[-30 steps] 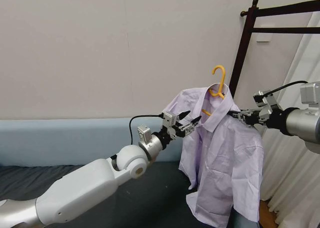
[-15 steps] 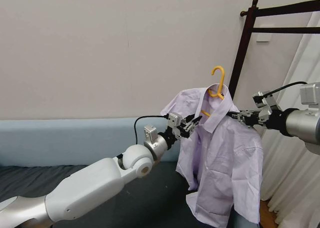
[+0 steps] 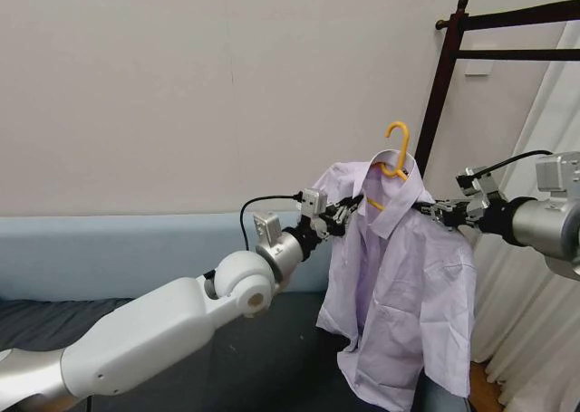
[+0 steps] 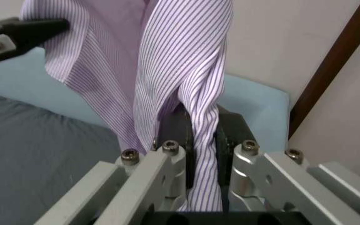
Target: Pick up the clothes from the sofa and hang them on the clothes hanger.
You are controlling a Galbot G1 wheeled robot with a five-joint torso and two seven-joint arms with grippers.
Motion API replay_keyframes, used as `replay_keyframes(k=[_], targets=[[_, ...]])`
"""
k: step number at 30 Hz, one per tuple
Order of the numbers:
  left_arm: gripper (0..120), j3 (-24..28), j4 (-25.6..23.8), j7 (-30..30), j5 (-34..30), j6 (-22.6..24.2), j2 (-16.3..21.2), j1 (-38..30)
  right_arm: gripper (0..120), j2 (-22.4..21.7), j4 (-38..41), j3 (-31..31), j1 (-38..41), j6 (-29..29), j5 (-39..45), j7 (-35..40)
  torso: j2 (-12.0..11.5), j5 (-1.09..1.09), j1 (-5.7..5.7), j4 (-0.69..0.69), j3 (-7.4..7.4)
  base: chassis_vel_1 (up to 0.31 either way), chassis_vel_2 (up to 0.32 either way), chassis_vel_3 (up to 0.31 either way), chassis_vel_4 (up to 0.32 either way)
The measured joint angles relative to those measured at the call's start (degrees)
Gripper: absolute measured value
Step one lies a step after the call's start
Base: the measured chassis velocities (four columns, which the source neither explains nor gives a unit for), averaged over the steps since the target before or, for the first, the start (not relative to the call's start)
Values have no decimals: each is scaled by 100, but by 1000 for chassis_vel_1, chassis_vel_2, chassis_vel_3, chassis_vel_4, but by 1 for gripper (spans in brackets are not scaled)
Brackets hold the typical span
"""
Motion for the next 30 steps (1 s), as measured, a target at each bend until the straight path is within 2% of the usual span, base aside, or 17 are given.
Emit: replay_keyframes(k=[3, 5, 6, 7, 8, 11, 14, 16, 18, 20, 21, 23, 24, 25, 28, 29, 30], targets=[[0, 45, -62, -154, -24, 196, 113, -118, 7, -3, 0, 1, 14, 1, 16, 0, 0, 0, 0, -1, 0, 0, 0, 0, 0], [0, 76, -40, -158, 119, 256, 178, -112, 7, -15, 1, 26, 14, 1, 72, 1, 0, 0, 0, 1, 0, 0, 0, 0, 0], [0, 88, -28, -290, 344, 455, 199, -44, 7, -35, -16, 96, 15, 1, 185, 31, 0, -1, 0, 1, 0, 0, 0, 0, 0], [7, 61, -88, -438, 530, 764, 208, 16, 7, -71, -22, 130, 7, 1, 240, 44, 0, -1, 0, 1, 0, 0, 0, 0, 0], [7, 61, -88, -438, 530, 764, 208, 16, 7, -71, -22, 130, 7, 1, 240, 44, 0, -1, 0, 1, 0, 0, 0, 0, 0], [22, 14, -248, -459, 1003, 1092, 342, 161, 7, -121, 16, 179, -78, 2, 293, 122, 0, 1, 0, -2, 0, 0, 0, 0, 0], [32, -47, -365, -436, 1315, 1148, 465, 363, 7, -106, 60, 190, -135, 2, 397, 314, 0, 0, 0, -1, 0, 0, 0, 0, 0], [42, -245, -572, -430, 1635, 1176, 666, 827, 7, -36, 120, 218, -203, 2, 590, 623, 0, 0, 0, -1, 0, 0, 0, 0, 0], [45, -328, -634, -428, 1724, 1179, 730, 1006, 7, 2, 134, 220, -215, 2, 652, 755, 0, -1, 0, -1, 0, 0, 0, 0, 0], [55, -779, -838, -360, 2040, 1135, 976, 1752, 7, 209, 171, 208, -221, 3, 880, 1420, 0, 0, 0, -1, -1, 0, 0, 0, 0], [55, -779, -838, -360, 2040, 1135, 976, 1752, 7, 209, 171, 208, -221, 3, 880, 1420, 0, 0, 0, -1, -1, 0, 0, 0, 0], [66, -1416, -1053, -250, 2227, 988, 1218, 2730, 7, 451, 97, 168, -281, 6, 820, 1785, 0, -6, 0, 2, 0, 0, 0, 0, 0], [70, -1710, -1142, -258, 2262, 945, 1289, 3046, 7, 551, 20, 154, -331, 6, 669, 1808, 0, -3, 0, 2, -1, 0, 0, 0, 0], [70, -1710, -1142, -258, 2262, 945, 1289, 3046, 7, 551, 20, 154, -331, 6, 669, 1808, 0, -3, 0, 2, -1, 0, 0, 0, 0], [85, -2875, -1467, -273, 2307, 912, 1383, 4363, 7, 1031, -429, 119, -482, 7, -308, 1850, 0, -3, 0, 2, 0, 0, 0, 0, 0], [85, -2875, -1467, -273, 2307, 912, 1383, 4363, 7, 1031, -429, 119, -482, 7, -308, 1850, 0, -3, 0, 2, 0, 0, 0, 0, 0], [89, -3084, -1555, -310, 2316, 910, 1386, 4610, 7, 1158, -541, 115, -489, 7, -472, 1918, 0, -1, 0, 2, 0, 0, 0, 0, 0]])
